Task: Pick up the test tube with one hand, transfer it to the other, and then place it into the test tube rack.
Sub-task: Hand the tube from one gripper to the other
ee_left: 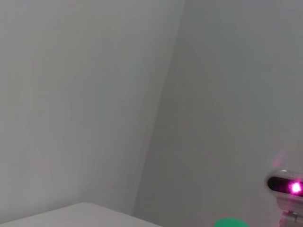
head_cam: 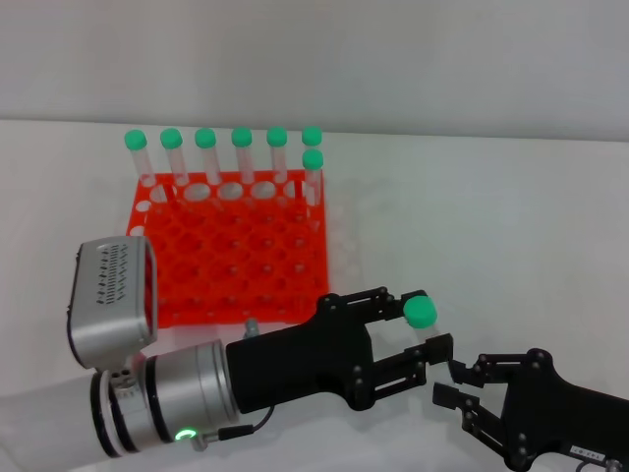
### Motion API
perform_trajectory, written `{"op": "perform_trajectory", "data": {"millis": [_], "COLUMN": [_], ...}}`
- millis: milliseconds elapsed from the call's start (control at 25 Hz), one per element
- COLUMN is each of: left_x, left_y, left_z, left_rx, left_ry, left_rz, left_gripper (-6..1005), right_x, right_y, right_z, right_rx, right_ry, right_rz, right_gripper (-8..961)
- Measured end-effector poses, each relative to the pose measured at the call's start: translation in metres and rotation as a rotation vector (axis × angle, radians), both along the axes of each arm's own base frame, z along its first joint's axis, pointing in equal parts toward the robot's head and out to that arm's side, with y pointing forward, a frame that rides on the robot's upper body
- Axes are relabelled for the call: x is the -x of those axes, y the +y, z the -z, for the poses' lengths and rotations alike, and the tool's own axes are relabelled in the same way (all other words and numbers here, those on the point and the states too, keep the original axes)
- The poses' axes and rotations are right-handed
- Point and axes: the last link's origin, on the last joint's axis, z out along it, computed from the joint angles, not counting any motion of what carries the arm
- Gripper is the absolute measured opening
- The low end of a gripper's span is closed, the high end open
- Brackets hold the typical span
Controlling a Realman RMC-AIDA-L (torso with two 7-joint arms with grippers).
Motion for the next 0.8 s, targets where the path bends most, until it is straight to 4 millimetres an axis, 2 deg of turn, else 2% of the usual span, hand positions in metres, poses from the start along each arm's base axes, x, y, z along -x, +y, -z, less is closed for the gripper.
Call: {"op": "perform_trajectory", "data": {"millis": [600,800], "left_x": [-0.0066,-0.0053], "left_y": [-0.0049,-0.0051], "left_z": [0.005,0.0044], "left_rx": [-0.032,-0.042], "left_ry": [-0.001,-0.001], "left_rz": [0.046,0.045], "left_gripper": [434,216], "right_x": [0.0025,0.0027], "right_y": [0.0013,0.0021], "right_z": [0.0011,0.001], "right_rx": [0.004,0.003], "right_ry": [-0.008,-0.01], "right_rz": [-0.017,-0.018], "right_gripper": [191,191]}}
